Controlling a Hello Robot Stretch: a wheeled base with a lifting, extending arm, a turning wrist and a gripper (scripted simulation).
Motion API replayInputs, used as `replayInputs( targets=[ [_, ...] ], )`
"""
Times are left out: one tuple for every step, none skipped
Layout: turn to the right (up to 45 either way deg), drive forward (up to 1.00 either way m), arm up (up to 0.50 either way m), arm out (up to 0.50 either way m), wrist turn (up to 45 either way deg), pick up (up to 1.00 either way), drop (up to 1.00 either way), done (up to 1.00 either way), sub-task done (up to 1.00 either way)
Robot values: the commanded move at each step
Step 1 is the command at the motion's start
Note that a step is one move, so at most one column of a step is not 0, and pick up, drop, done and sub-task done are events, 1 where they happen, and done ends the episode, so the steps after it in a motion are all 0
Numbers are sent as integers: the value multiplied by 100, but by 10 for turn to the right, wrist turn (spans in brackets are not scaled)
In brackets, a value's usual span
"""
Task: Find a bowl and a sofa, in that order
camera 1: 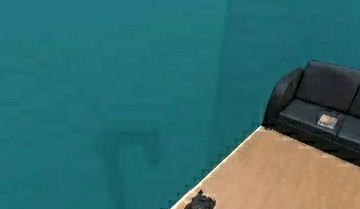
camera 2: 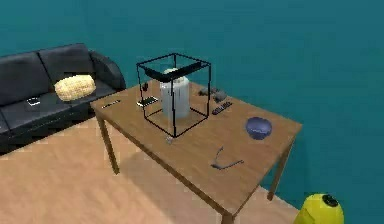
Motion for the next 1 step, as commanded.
replayInputs(
  targets=[
    [390, 0, 0, 0, 0, 0, 0, 0, 0]
  ],
)
